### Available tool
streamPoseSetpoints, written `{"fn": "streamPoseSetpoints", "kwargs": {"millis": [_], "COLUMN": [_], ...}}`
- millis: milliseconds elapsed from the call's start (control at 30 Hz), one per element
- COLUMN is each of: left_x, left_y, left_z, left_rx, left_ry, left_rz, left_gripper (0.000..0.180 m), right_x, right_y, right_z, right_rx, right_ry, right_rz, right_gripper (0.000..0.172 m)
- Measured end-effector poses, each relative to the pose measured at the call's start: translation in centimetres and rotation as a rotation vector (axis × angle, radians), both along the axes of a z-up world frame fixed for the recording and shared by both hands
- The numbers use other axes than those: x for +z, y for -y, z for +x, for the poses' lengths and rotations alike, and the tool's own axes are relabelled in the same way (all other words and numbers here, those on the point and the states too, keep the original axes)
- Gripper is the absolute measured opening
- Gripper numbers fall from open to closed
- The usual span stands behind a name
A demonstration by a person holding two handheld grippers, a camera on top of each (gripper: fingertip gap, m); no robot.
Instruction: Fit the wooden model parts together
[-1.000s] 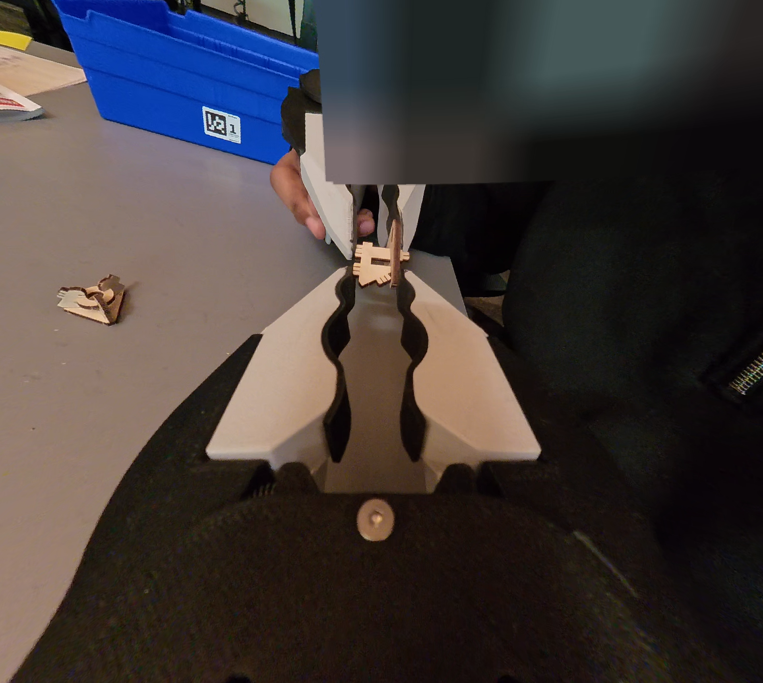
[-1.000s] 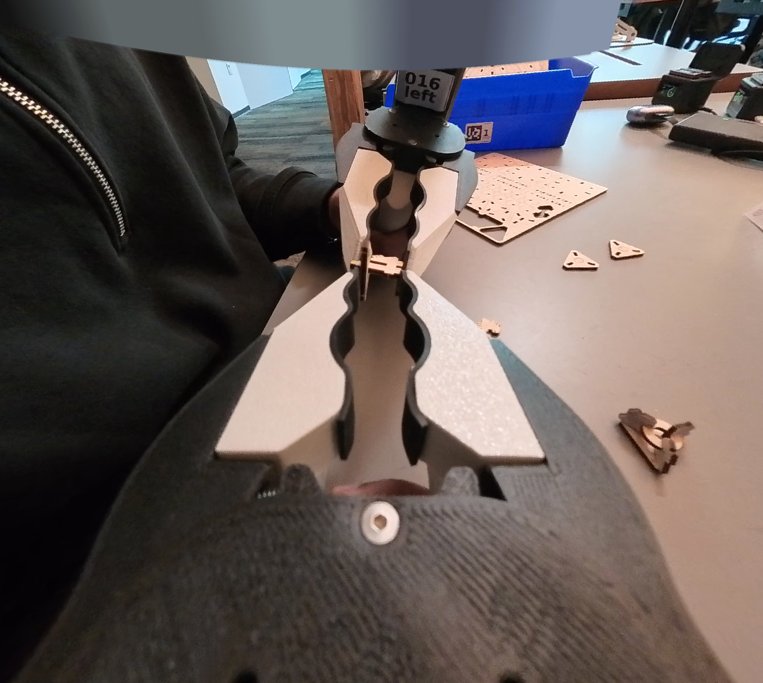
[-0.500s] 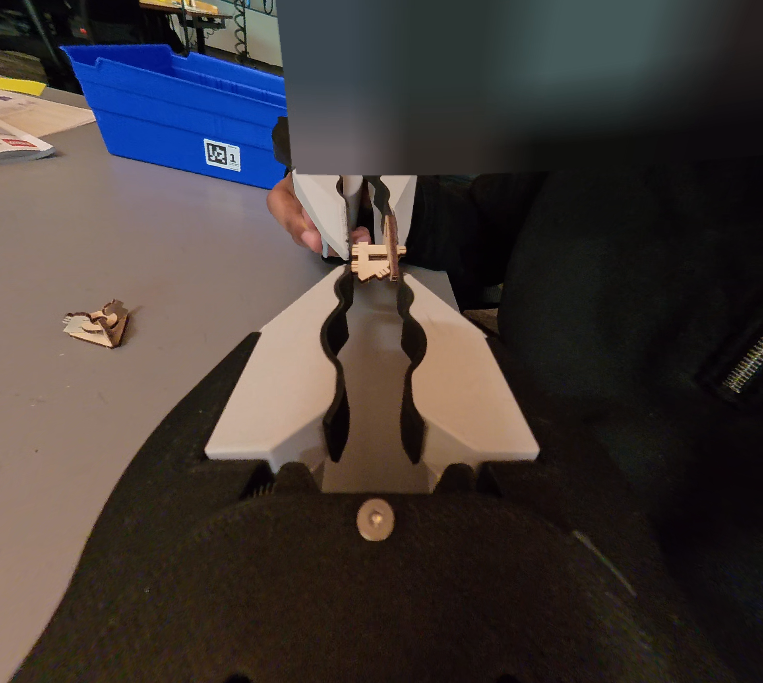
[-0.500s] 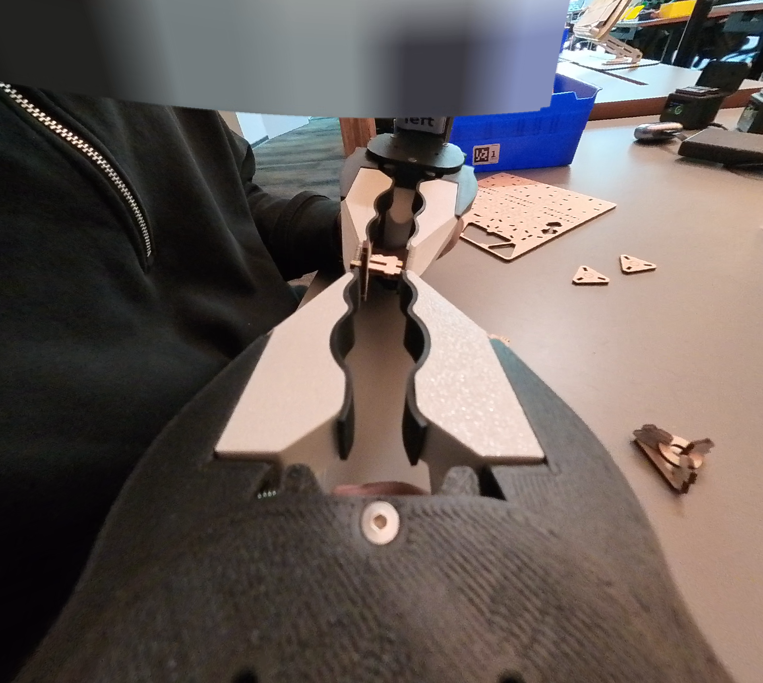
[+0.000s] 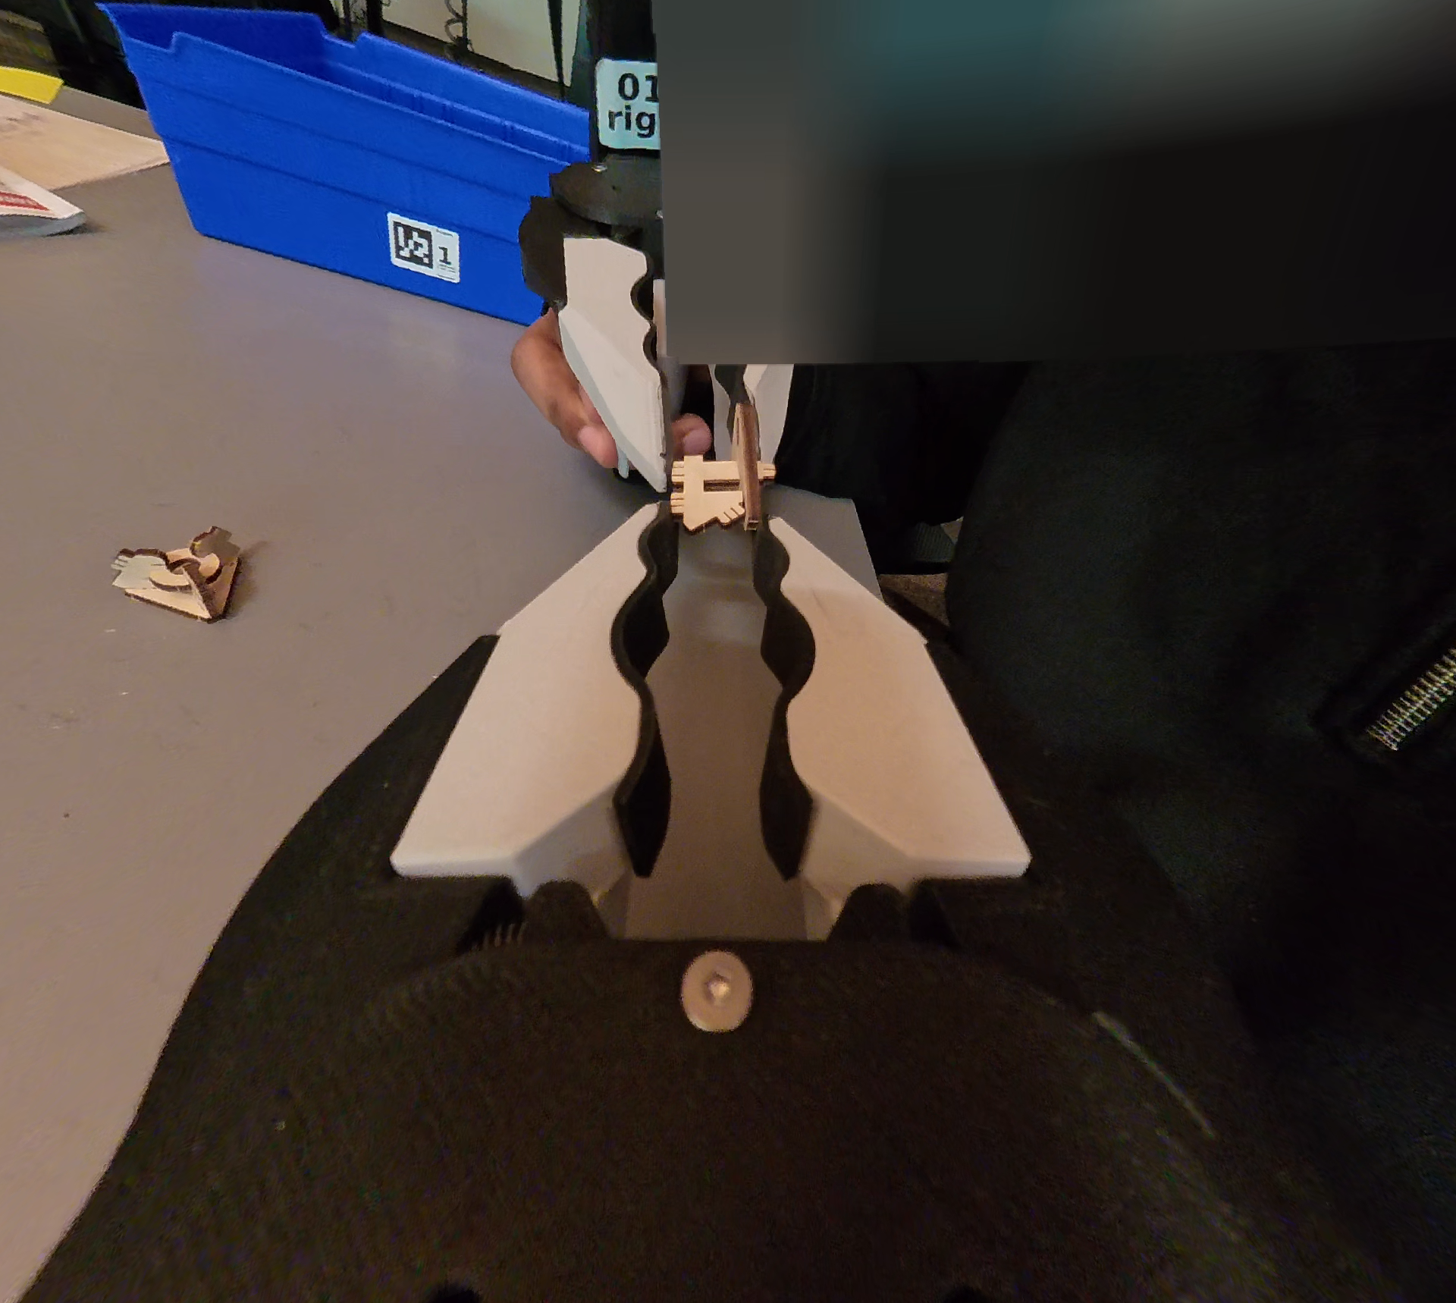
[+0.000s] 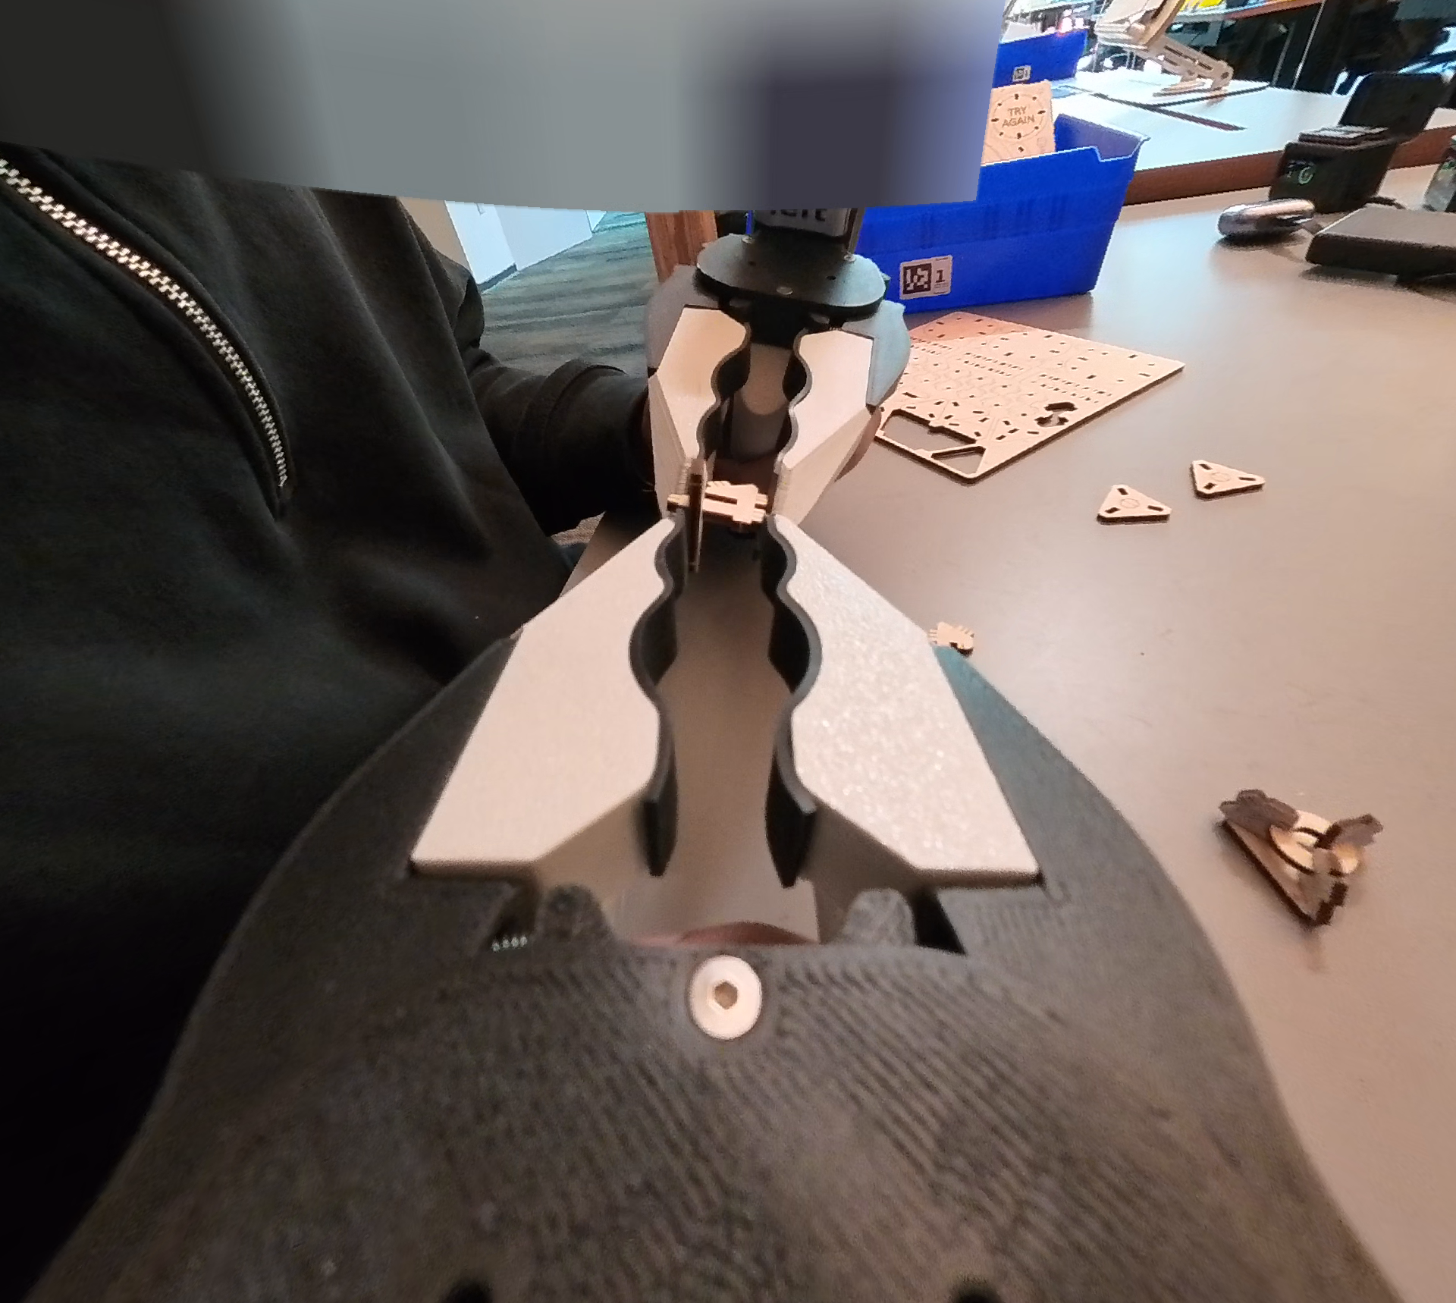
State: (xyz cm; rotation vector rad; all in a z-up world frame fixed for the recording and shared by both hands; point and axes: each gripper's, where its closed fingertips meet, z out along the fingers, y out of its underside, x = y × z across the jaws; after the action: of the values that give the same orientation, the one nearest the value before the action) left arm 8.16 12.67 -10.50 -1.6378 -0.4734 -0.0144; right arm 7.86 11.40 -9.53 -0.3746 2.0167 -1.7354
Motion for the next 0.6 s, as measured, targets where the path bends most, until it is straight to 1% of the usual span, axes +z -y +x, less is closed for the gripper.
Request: {"fn": "streamPoseSetpoints", "kwargs": {"millis": [200,333,467,600], "left_x": [0.2,0.5,0.4,0.6], "left_y": [0.1,0.3,0.7,1.2], "left_z": [0.0,-0.4,-1.1,-1.7], "left_rx": [-0.003,0.0,0.006,0.025], "left_ry": [0.004,0.048,0.152,0.197], "left_rz": [0.019,0.069,0.138,0.194], "left_gripper": [0.017,0.017,0.017,0.017], "right_x": [0.2,0.3,0.3,0.5], "right_y": [0.2,0.5,0.9,1.9], "right_z": [-0.1,-0.3,-0.8,-1.6], "right_rx": [-0.001,-0.009,-0.032,-0.041], "right_ry": [0.021,0.093,0.211,0.401], "right_rz": [-0.007,0.011,0.073,0.128], "right_gripper": [0.017,0.017,0.017,0.017]}}
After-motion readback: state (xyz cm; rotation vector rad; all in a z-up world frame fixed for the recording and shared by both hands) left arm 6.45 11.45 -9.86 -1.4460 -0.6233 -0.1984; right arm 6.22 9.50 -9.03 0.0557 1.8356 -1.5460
